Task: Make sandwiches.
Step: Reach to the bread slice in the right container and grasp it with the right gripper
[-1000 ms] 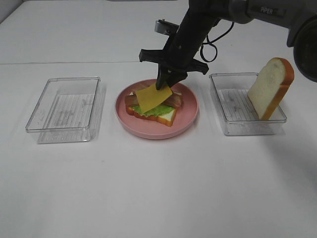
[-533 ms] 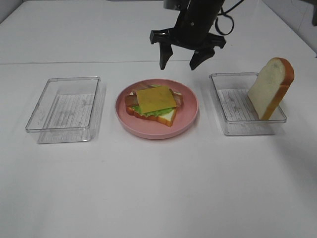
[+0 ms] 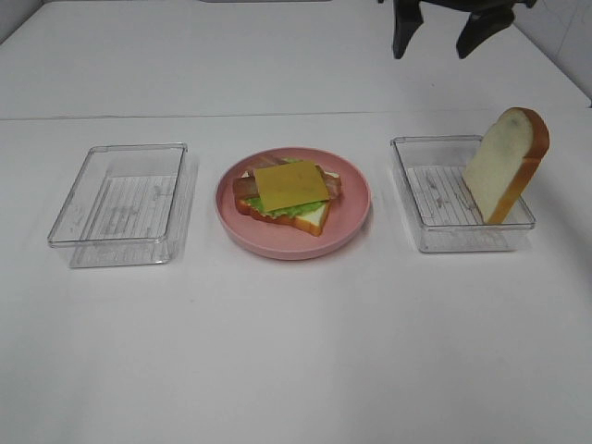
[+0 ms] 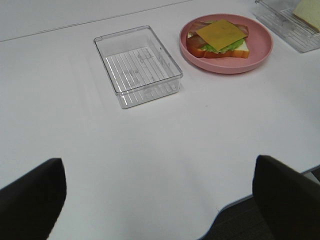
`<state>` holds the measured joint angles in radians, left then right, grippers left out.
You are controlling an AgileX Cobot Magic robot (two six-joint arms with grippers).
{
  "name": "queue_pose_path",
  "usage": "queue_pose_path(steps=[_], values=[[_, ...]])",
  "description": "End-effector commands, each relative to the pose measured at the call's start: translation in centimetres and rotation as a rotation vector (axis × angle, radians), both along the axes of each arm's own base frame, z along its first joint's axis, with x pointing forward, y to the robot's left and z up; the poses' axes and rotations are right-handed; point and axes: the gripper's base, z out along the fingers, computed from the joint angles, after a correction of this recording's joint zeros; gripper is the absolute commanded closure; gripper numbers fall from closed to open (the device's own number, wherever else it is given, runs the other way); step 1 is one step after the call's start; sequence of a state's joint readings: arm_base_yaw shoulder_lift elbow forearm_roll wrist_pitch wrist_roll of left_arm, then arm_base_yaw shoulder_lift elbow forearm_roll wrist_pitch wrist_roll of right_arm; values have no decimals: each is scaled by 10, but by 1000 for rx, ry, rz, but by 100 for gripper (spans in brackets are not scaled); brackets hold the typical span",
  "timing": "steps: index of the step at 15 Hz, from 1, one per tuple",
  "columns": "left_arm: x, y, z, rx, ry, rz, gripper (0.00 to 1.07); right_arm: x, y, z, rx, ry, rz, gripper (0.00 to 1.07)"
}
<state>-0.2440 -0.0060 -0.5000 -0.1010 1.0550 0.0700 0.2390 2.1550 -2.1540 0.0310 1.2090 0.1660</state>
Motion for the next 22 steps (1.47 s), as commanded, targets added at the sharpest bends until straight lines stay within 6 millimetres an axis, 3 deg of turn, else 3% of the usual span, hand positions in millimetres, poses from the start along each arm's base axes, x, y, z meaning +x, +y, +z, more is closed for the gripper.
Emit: queue_pose_path(steps=[1, 5, 8, 12, 17, 21, 22], values=[[-2, 0, 0, -16, -23, 2, 11, -2, -31, 4, -19, 66, -73, 33], [-2, 0, 0, -16, -23, 2, 11, -5, -71, 4, -13, 87, -126, 33], [-2, 0, 0, -16, -23, 2, 11, -24, -109, -11, 18, 190, -177, 33], [-2, 0, 0, -16, -23, 2, 11, -30, -113, -37, 36, 237, -133, 33], [-2, 0, 0, -16, -23, 2, 11, -18, -113, -49, 41, 157, -129, 33], [-2, 0, 0, -16, -23, 2, 11, -10, -113, -75, 35, 198, -124, 34], [-2, 0, 0, -16, -23, 2, 11, -8, -114, -85, 32, 220, -112, 39]])
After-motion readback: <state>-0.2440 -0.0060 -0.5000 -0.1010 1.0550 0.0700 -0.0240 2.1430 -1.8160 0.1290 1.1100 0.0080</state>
